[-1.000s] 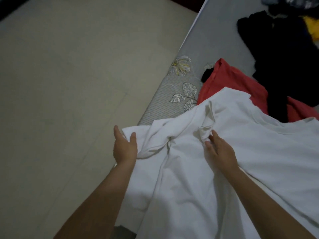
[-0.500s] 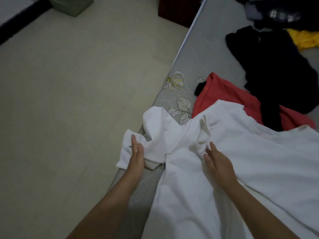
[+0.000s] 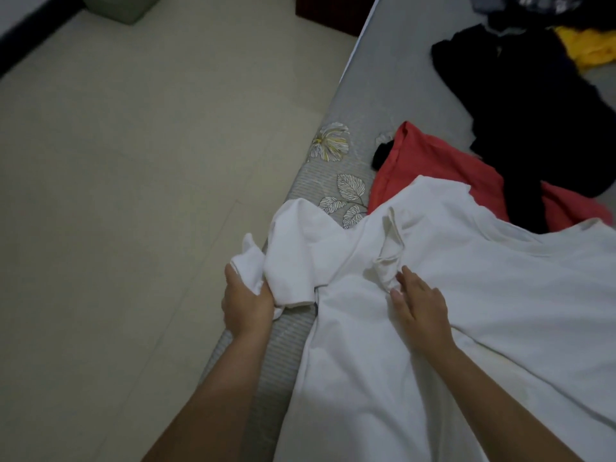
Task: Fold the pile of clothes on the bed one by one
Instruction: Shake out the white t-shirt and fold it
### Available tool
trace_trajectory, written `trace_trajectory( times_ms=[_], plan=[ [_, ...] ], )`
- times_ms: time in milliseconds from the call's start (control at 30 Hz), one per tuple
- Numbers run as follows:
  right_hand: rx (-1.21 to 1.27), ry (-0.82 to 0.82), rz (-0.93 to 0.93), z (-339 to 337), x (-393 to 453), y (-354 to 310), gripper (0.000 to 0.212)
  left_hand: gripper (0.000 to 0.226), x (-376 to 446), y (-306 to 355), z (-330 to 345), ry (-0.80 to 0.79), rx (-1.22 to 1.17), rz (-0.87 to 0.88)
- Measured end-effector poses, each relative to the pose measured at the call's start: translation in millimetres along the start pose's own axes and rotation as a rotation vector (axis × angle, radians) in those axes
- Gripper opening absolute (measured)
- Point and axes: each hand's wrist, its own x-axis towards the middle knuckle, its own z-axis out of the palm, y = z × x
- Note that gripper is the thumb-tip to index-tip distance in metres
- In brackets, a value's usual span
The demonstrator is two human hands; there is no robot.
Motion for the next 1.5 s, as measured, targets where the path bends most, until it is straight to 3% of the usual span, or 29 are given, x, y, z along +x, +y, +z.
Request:
trace_trajectory(
  times_ms=[67, 167, 333, 500, 633, 700, 767, 867, 1000, 1100, 1167, 1200, 1300, 1333, 1433, 1500],
  plan=[
    [0.045, -0.024, -0.012, 0, 0, 2, 0.068, 0.052, -6, 8, -1, 0.085, -0.137, 0.118],
    [0.21, -0.074, -0.03, -4, -1, 9, 0.054, 0.056, -10, 40, -2, 0.159, -0.335, 0.172],
    [0.431, -0.011, -0.001, -34, -29, 37, 0.051, 0.065, -47, 132, 19, 0.085, -0.527, 0.437],
    [0.624, 0.256, 0.135, -99, -80, 111, 0.046, 0.072, -164, 201, 89, -0.312, -0.536, 0.793],
    [0.82, 0.501, 0.325, -143, -131, 196, 0.044, 0.083, -259, 176, 157, -0.868, -0.042, 0.976],
    [0.855, 0.536, 0.409, -150, -153, 231, 0.042, 0.084, -278, 146, 177, -0.968, 0.147, 1.048],
    [0.766, 0.53, 0.472, -148, -167, 258, 0.04, 0.076, -276, 122, 181, -0.901, 0.214, 1.05],
    [0.63, 0.432, 0.443, -139, -168, 271, 0.04, 0.065, -247, 93, 174, -0.609, 0.497, 1.141],
    [0.272, 0.358, 0.36, -127, -140, 268, 0.066, 0.075, -203, 64, 152, -0.344, 0.948, 1.055],
    [0.076, 0.529, 0.342, -131, -113, 265, 0.063, 0.102, -180, 55, 138, -0.333, 1.014, 0.957],
    [-0.08, 0.559, 0.286, -136, -94, 269, 0.058, 0.115, -169, 56, 134, -0.376, 1.066, 0.94],
    [-0.131, 0.494, 0.277, -140, -85, 273, 0.058, 0.111, -168, 59, 132, -0.359, 1.042, 0.96],
    [-0.293, 0.229, 0.331, -146, -65, 286, 0.06, 0.068, -156, 71, 132, -0.173, 0.838, 1.139],
    [-0.361, 0.193, 0.336, -148, -62, 290, 0.059, 0.064, -147, 80, 132, -0.129, 0.813, 1.154],
    [-0.417, 0.253, 0.292, -151, -62, 298, 0.053, 0.068, -115, 117, 135, -0.189, 0.9, 1.043],
    [-0.471, 0.224, 0.317, -154, -62, 300, 0.048, 0.055, -101, 140, 138, -0.321, 0.957, 1.0]
  ],
)
